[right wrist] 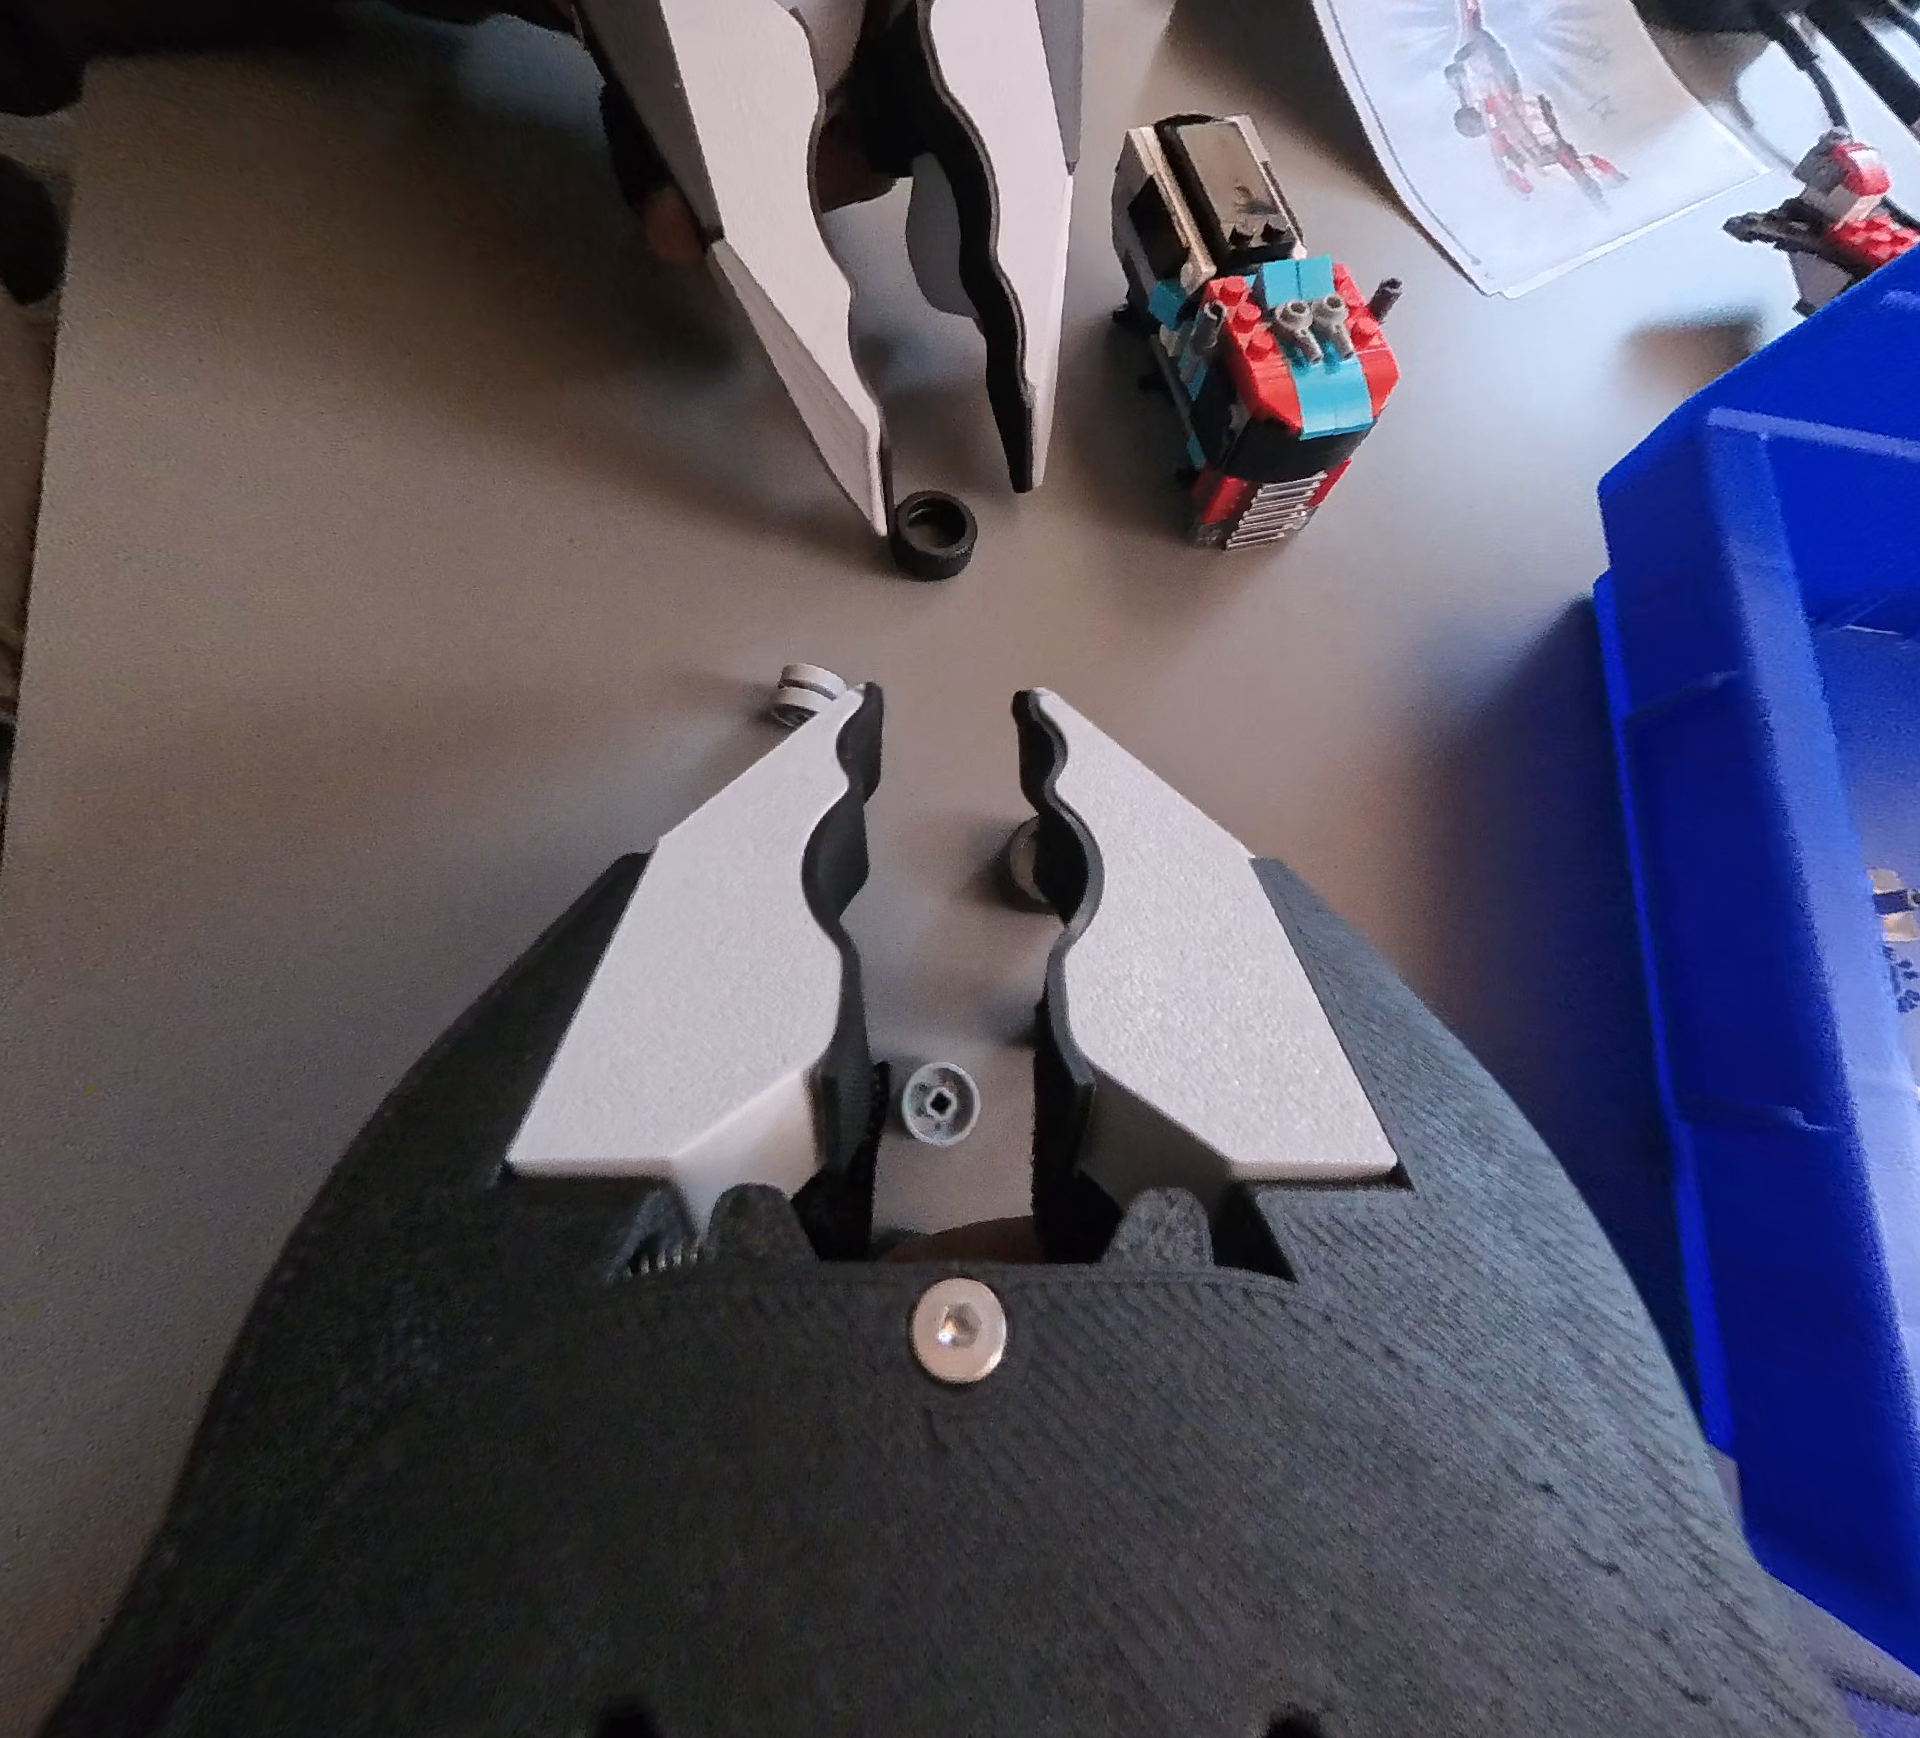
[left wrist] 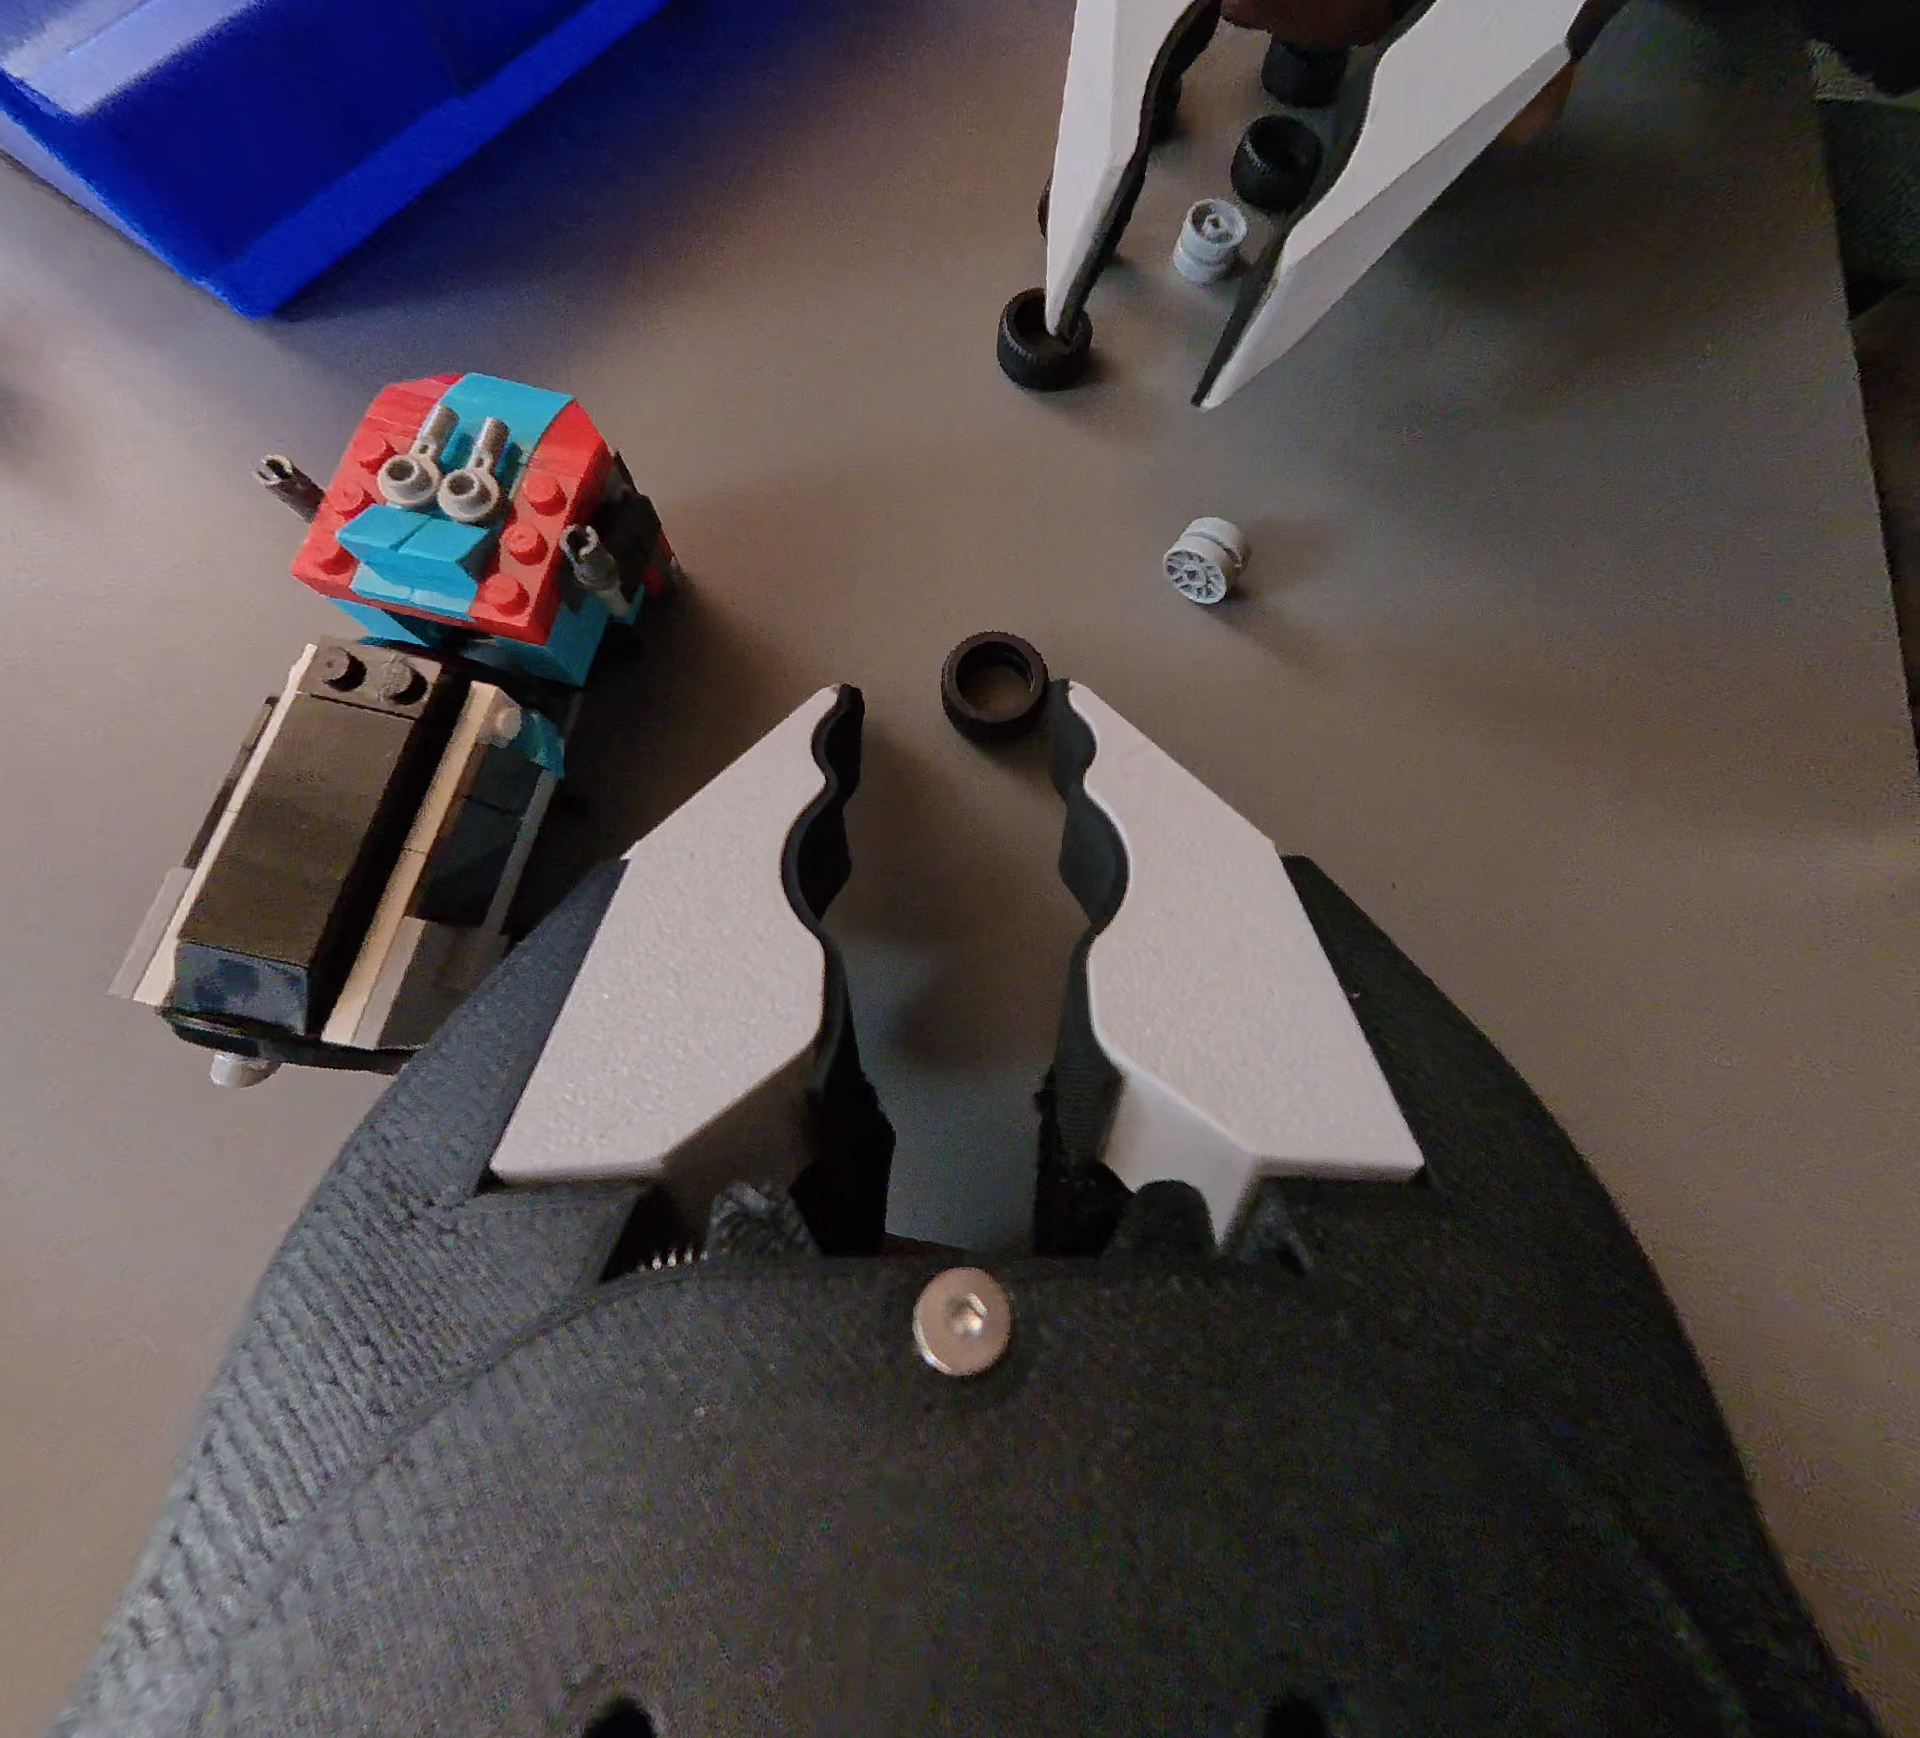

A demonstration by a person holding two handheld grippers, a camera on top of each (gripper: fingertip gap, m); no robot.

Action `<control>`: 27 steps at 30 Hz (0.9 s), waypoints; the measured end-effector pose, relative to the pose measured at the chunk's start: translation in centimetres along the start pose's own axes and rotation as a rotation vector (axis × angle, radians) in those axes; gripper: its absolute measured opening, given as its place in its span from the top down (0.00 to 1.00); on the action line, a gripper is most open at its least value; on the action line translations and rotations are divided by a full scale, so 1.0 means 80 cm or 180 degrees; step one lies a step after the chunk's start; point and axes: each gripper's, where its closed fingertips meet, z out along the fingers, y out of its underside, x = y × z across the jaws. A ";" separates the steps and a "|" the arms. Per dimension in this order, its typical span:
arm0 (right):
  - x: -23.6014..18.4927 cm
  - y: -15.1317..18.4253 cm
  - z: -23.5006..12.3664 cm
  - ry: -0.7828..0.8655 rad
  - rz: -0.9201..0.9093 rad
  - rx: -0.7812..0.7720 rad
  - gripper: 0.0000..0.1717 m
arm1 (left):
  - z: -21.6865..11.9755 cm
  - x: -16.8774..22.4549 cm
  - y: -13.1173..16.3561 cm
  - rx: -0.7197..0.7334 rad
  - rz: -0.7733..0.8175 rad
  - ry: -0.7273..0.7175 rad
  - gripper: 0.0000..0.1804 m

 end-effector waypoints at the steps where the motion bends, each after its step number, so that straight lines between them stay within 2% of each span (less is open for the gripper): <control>1: -0.001 0.001 0.001 -0.0003 0.0018 -0.0010 0.85 | 0.000 0.000 0.001 -0.0016 0.0020 -0.0021 0.79; 27: 0.001 0.002 0.006 0.0148 -0.0080 -0.0042 0.81 | 0.002 -0.003 0.003 -0.0071 0.0129 -0.0195 0.78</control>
